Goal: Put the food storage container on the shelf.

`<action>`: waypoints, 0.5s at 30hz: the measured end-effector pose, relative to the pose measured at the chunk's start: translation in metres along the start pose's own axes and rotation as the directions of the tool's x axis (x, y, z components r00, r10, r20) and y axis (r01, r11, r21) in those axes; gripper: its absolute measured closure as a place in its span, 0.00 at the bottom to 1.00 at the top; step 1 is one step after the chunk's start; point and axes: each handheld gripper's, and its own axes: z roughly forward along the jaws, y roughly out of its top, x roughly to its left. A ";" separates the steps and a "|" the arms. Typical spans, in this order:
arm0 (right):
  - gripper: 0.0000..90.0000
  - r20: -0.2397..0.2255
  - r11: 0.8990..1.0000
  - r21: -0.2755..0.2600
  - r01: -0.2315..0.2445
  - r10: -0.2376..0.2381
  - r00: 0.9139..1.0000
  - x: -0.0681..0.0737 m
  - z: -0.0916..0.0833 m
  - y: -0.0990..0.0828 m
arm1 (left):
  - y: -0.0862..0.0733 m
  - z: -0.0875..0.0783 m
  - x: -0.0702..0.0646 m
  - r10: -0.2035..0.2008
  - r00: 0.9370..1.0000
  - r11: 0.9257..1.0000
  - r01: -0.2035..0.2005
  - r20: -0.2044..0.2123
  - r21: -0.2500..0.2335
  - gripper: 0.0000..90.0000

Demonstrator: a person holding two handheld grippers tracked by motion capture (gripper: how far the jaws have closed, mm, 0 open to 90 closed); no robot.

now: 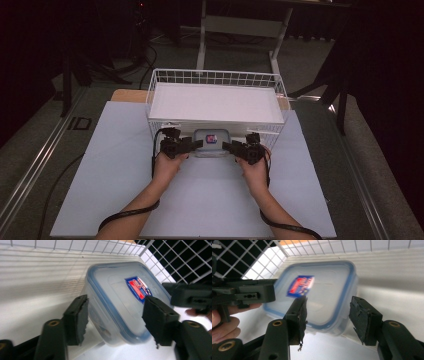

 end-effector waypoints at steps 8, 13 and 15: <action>0.76 -0.029 0.996 0.001 0.089 -0.089 0.996 0.025 -0.015 -0.019 | -0.020 -0.041 -0.028 0.228 0.974 0.969 -0.226 0.003 -0.100 0.01; 1.00 -0.006 0.985 0.038 0.166 -0.166 0.986 0.040 -0.006 -0.034 | -0.042 -0.064 -0.041 0.278 0.959 0.956 -0.282 -0.056 -0.085 0.01; 1.00 -0.009 0.983 0.056 0.176 -0.176 0.984 0.043 -0.002 -0.036 | -0.047 -0.069 -0.043 0.276 0.960 0.956 -0.280 -0.054 -0.088 0.01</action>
